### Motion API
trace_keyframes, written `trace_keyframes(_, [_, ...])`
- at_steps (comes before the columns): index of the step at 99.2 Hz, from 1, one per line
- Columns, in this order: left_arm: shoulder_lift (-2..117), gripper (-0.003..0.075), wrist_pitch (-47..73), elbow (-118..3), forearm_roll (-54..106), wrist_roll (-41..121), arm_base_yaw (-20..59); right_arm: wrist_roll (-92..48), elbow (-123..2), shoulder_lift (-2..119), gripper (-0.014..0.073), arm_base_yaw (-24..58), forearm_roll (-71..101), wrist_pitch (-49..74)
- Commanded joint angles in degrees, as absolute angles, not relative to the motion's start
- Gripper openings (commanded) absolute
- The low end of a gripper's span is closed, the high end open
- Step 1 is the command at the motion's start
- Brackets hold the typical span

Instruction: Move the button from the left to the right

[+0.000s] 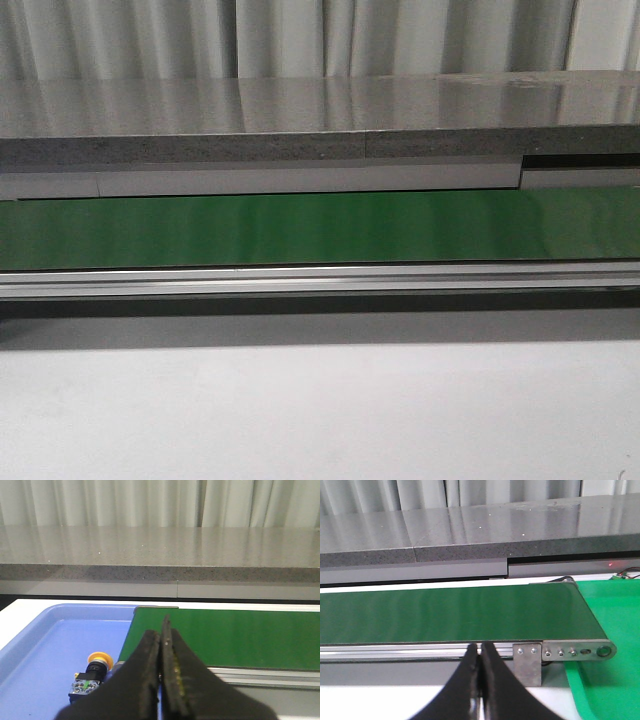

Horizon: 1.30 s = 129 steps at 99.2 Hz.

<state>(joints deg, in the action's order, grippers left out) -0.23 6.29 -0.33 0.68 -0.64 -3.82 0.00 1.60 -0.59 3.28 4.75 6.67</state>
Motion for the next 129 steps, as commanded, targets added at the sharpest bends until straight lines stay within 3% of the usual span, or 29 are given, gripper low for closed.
trace_keyframes(1, [-2.06,-0.0020,1.62,3.02,1.03,-0.93,-3.83,0.00,0.77,-1.77,-0.0068,3.31,4.16,2.12])
trace_keyframes(40, [-2.06,-0.0020,1.74,2.07,1.60,-0.93,-3.83,0.00,0.77,-1.77,-0.0068,3.31,4.16,2.12])
trace_keyframes(70, [5.98,-0.0020,6.65,-8.65,2.96,-0.93,-3.83,0.00,0.77,-1.77,-0.0068,3.31,4.16,2.12])
trace_keyframes(108, [31.52,-0.0020,38.50,-35.64,3.53,-0.93,-3.83,0.00,0.77,-1.77,-0.0068,3.31,4.16,2.12])
trace_keyframes(129, [39.12,-0.0020,41.62,-40.51,3.66,-0.93,-3.83,0.00,0.77,-1.77,-0.0068,3.31,4.16,2.12])
